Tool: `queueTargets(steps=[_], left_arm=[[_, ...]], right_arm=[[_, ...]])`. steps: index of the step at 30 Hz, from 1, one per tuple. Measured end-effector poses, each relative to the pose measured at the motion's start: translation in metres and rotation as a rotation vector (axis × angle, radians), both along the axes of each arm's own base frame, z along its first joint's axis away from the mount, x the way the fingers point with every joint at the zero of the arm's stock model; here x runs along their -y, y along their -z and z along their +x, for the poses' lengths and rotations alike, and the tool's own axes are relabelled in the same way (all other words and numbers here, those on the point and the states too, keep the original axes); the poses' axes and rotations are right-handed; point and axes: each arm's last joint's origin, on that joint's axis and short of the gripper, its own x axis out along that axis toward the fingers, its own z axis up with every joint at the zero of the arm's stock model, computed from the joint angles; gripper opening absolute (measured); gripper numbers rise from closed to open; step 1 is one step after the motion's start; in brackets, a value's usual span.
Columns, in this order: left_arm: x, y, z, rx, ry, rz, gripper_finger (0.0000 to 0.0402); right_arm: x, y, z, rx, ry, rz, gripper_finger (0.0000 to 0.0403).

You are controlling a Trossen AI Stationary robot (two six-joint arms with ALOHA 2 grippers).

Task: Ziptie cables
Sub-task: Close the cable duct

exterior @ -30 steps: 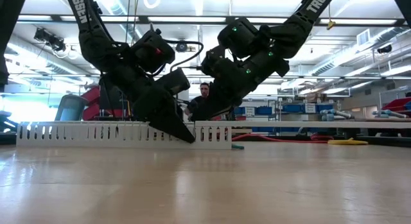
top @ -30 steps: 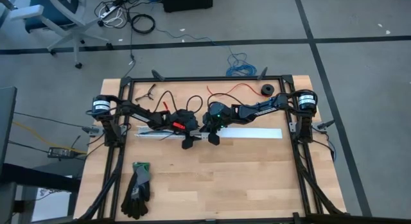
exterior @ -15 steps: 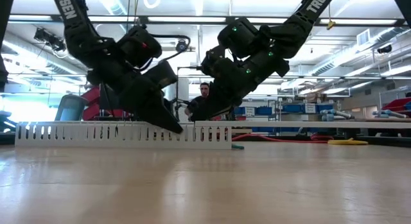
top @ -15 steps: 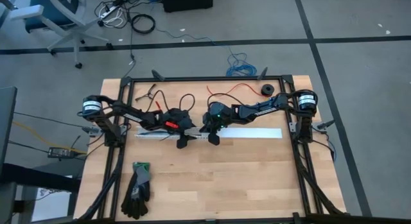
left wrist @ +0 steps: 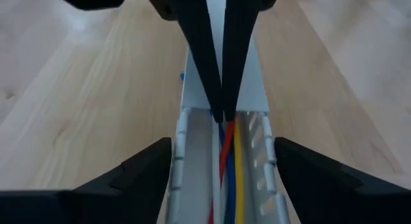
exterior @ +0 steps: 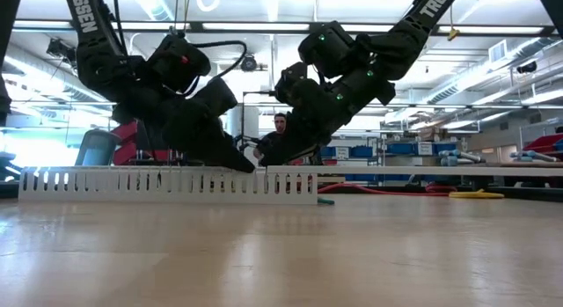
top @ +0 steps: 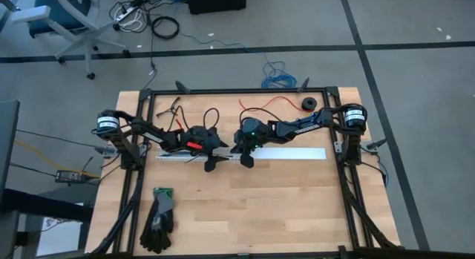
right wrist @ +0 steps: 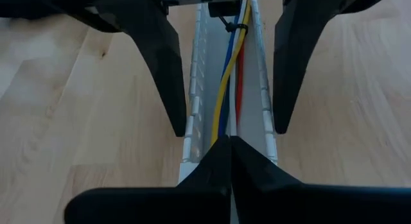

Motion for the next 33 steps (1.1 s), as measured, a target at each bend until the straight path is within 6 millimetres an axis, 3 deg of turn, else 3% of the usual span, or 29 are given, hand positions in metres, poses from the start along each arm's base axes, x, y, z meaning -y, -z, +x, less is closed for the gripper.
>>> queueTargets(steps=[19, 28, 33], left_arm=[[0.0001, 0.0086, -0.0007, -0.047, 0.002, -0.004, 0.0282], [0.0001, 0.0085, -0.0006, -0.045, 0.003, -0.001, 0.0225], [0.0001, 0.0084, -0.0005, -0.045, 0.004, 0.0, 0.0214]], right_arm=[[0.0002, -0.0001, 0.0001, 0.002, 0.0, 0.0, 0.0], [0.0, -0.0004, 0.0003, 0.005, -0.001, 0.0, 0.0], [0.0001, -0.0037, 0.0006, 0.029, -0.004, -0.009, 0.0]])
